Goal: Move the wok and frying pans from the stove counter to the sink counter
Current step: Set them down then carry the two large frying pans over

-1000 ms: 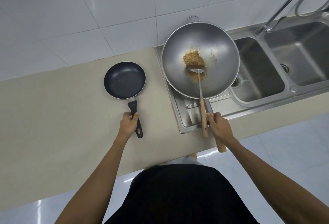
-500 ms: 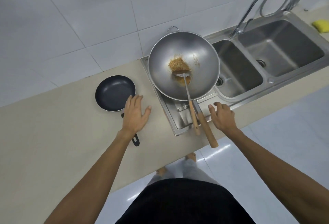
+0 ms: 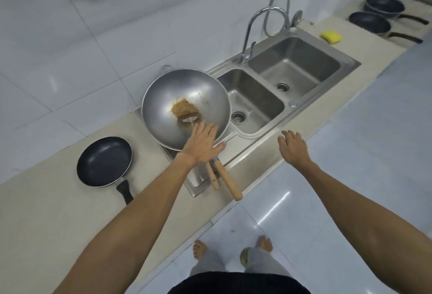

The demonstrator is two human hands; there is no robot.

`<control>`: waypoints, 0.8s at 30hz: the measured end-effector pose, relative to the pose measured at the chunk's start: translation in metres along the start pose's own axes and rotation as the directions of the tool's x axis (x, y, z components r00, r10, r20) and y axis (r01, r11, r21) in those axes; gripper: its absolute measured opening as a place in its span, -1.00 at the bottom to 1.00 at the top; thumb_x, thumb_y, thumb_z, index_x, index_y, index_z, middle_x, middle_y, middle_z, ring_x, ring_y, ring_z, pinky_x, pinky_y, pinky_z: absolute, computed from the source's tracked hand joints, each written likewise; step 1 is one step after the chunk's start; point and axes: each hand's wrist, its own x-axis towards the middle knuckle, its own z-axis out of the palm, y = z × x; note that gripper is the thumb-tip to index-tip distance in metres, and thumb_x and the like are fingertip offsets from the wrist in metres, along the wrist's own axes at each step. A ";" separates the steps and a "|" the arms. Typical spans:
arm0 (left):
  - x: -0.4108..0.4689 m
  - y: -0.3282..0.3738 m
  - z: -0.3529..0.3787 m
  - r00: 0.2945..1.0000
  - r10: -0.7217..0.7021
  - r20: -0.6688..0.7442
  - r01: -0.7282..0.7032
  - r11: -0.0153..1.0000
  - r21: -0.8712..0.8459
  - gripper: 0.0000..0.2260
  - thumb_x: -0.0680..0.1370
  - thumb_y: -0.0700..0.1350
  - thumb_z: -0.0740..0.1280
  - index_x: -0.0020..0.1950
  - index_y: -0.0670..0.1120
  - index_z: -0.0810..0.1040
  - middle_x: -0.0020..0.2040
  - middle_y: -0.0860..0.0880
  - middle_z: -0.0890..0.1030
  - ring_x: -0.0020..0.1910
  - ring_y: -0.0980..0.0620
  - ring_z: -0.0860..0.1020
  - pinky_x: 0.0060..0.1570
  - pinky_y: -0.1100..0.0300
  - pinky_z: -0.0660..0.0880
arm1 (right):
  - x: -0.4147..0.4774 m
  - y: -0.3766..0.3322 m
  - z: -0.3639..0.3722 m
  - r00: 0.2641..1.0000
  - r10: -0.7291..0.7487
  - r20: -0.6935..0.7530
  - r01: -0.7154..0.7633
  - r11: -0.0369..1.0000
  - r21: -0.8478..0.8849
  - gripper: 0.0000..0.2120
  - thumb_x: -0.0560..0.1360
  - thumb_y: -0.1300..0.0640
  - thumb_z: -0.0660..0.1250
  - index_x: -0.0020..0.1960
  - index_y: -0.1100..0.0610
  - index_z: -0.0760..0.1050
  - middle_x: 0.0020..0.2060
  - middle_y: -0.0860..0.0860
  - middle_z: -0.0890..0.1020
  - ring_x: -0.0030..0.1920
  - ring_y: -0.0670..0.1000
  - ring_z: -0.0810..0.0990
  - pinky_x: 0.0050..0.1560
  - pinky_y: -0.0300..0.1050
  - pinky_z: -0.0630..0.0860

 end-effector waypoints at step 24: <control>0.242 0.379 0.048 0.958 0.185 0.220 -0.221 0.963 0.152 -0.25 0.64 0.31 0.03 0.63 -0.21 0.11 0.63 -0.22 0.17 0.60 -0.24 0.07 0.53 -0.08 -0.01 | 0.057 0.365 -0.206 0.947 0.266 0.181 -0.259 0.964 -0.064 -0.20 0.66 -0.37 -0.08 0.70 0.15 -0.02 0.70 0.15 -0.03 0.68 0.22 -0.10 0.60 0.30 -0.07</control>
